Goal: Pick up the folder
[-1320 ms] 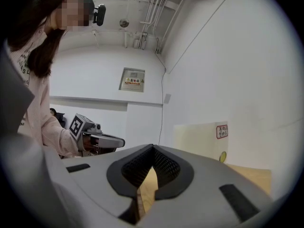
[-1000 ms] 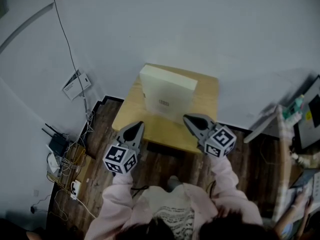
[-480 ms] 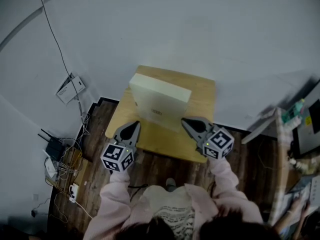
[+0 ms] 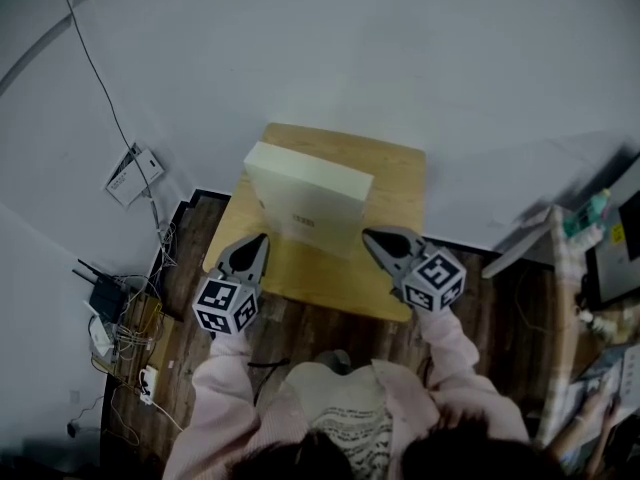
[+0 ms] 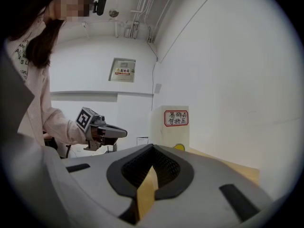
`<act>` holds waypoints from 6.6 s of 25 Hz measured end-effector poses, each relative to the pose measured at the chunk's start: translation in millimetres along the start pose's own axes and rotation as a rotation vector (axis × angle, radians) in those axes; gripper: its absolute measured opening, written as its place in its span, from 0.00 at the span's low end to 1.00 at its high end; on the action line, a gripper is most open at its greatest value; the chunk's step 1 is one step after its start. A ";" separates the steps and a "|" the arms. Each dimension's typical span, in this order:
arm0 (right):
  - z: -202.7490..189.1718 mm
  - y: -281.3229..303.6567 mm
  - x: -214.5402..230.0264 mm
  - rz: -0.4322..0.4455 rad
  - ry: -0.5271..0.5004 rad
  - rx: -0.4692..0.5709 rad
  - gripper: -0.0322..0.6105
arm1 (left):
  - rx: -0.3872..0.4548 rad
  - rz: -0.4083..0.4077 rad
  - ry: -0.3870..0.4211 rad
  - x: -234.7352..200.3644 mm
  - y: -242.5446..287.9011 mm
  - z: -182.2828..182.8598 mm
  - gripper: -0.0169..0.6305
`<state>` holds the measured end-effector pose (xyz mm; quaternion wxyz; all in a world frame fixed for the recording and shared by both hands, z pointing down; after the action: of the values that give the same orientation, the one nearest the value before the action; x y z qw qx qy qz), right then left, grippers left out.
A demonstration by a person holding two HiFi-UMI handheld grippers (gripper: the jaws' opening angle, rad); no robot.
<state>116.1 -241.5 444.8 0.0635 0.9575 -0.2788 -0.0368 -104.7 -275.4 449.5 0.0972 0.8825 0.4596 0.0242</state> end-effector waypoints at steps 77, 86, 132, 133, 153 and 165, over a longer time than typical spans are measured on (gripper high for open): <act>-62.7 72.9 33.1 -0.090 0.176 -0.209 0.54 | -0.242 -0.678 -0.026 -110.7 115.5 -56.7 0.62; -63.4 74.4 33.8 -0.089 0.151 -0.194 0.54 | -0.219 -0.664 -0.022 -113.6 116.0 -57.4 0.61; 16.1 47.1 43.6 -0.048 0.145 -0.106 0.53 | -0.129 -0.557 -0.004 -86.7 92.4 22.3 0.60; 18.7 44.8 43.7 -0.050 0.145 -0.099 0.53 | -0.124 -0.555 -0.003 -84.7 91.8 25.1 0.60; 59.2 -13.0 43.4 -0.052 0.156 -0.015 0.53 | -0.009 -0.484 0.005 -28.5 69.7 69.3 0.60; 79.8 -32.8 25.6 -0.048 0.129 0.020 0.53 | 0.042 -0.442 0.021 -8.3 41.9 84.2 0.59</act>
<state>146.6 -235.9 360.3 0.0708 0.9649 -0.2516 0.0265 -64.6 -318.2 375.5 0.0769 0.7619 0.6431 0.0017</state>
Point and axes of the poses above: the fingertips, and each gripper's own axes: y forward along the fingers, x to its right, z out of its top, the point moved 3 cm from there along -y, backward along the fingers, and after that the axes turned 12 degrees about -z, right-handed, at the moved point
